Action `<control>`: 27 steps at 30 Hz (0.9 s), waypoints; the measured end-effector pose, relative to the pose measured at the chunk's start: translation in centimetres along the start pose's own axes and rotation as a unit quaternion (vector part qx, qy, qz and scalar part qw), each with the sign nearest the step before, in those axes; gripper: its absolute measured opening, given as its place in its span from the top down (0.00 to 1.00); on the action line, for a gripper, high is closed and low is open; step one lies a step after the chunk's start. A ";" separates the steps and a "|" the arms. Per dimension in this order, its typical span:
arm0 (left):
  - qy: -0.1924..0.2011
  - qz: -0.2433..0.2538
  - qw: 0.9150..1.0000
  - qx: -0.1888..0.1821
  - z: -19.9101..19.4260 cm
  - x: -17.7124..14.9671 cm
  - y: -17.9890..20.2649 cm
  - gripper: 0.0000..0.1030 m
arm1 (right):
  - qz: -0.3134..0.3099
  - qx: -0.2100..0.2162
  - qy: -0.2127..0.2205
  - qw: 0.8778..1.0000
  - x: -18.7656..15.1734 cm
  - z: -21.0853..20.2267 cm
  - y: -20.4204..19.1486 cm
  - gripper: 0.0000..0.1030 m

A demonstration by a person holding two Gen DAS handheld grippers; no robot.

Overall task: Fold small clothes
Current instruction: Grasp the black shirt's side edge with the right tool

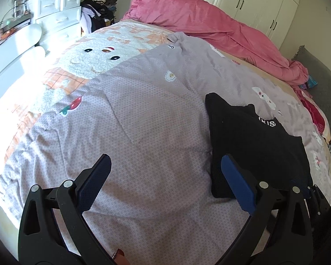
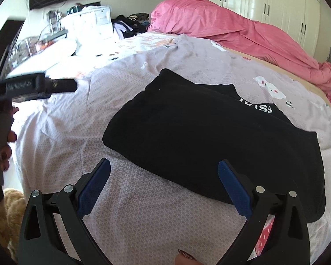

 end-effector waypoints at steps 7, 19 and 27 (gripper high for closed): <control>-0.008 0.020 1.000 -0.002 1.9 0.7 1.8 0.09 | -0.039 -0.026 -0.019 0.999 0.2 2.5 -1.4 0.05; -0.023 0.035 0.999 0.006 4.8 1.6 2.9 0.09 | -0.057 -0.075 -0.055 0.994 0.0 6.7 -1.6 0.05; -0.037 0.038 0.999 0.011 6.8 2.1 3.4 0.09 | -0.086 -0.116 -0.049 0.988 1.2 8.3 -1.7 0.05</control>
Point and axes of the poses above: each gripper's, at about its wrist camera, not at the fingertips, and z roughly the way its jaws point, y to its right, x to its top, the point moved 3 cm from there along z, roughly the way its jaws point, and after that the axes turned 14 degrees about -z, right-handed, at the moved point
